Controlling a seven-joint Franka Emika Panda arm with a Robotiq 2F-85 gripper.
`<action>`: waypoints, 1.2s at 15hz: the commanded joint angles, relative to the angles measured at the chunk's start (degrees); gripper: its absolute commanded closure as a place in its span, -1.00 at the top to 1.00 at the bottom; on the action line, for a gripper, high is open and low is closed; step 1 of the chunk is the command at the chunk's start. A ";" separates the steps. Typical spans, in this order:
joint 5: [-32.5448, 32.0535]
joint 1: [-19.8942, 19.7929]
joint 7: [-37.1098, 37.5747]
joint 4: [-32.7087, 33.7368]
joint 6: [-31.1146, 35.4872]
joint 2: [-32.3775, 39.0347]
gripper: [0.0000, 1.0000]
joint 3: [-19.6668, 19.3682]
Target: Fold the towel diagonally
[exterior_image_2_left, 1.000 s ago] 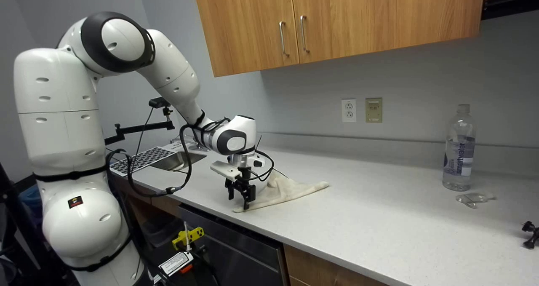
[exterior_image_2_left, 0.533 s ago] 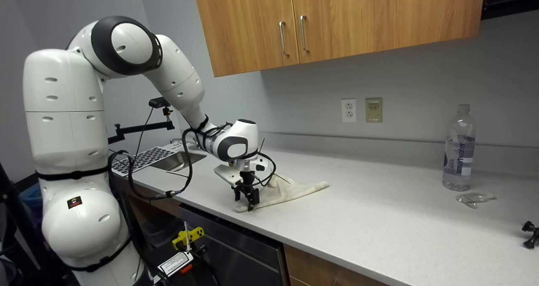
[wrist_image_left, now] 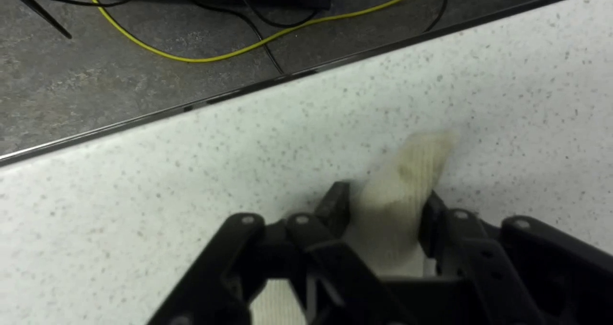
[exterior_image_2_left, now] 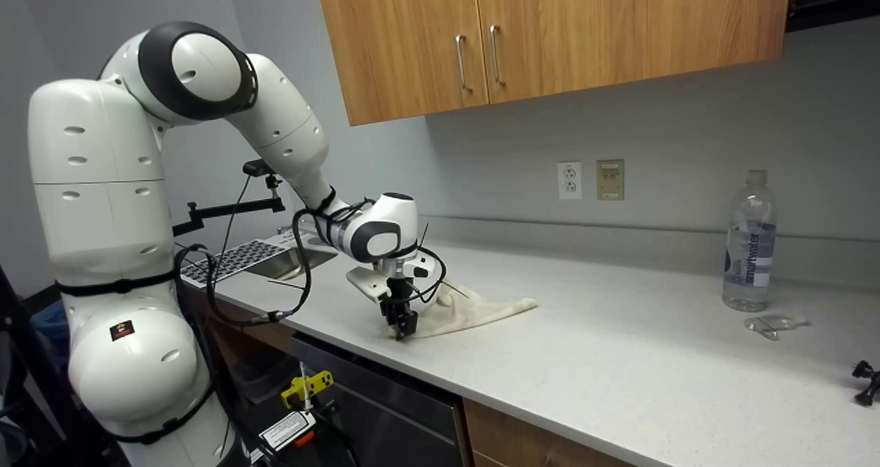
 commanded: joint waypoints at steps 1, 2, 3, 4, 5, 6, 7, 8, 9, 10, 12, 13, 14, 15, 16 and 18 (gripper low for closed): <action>0.32 0.10 1.40 -3.02 1.09 -2.27 -0.88 0.02; 0.39 0.07 1.51 -3.28 0.67 -2.59 -0.99 0.04; 0.74 -0.08 1.31 -3.47 -0.66 -2.93 -1.00 0.13; 1.44 -0.29 0.58 -3.58 -1.92 -3.13 -1.00 0.38; 2.08 -0.51 -0.40 -3.70 -3.75 -3.30 -0.99 0.63; 3.36 -0.83 -2.05 -3.68 -6.14 -3.44 -0.97 1.03; 4.76 -1.09 -3.86 -3.54 -8.89 -3.53 -0.97 1.31; 5.50 -1.17 -5.07 -3.31 -11.93 -3.67 -0.97 1.24; 5.86 -1.18 -6.16 -3.09 -15.19 -4.20 -0.97 1.05; 5.43 -1.05 -6.40 -2.93 -17.83 -4.67 -0.97 0.69; 3.44 -0.97 -6.19 -1.51 -23.82 -5.93 -0.97 -0.11; 2.68 -1.07 -6.40 -0.48 -26.36 -6.42 -0.97 -0.52; 1.95 -1.17 -6.55 0.85 -28.67 -6.87 -0.97 -0.93; 0.75 -1.13 -5.77 2.35 -30.67 -7.14 -0.97 -1.35; -0.57 -1.13 -5.08 4.08 -32.37 -7.65 -0.97 -1.76; -4.41 -0.96 -2.90 8.00 -33.97 -7.53 -0.97 -2.50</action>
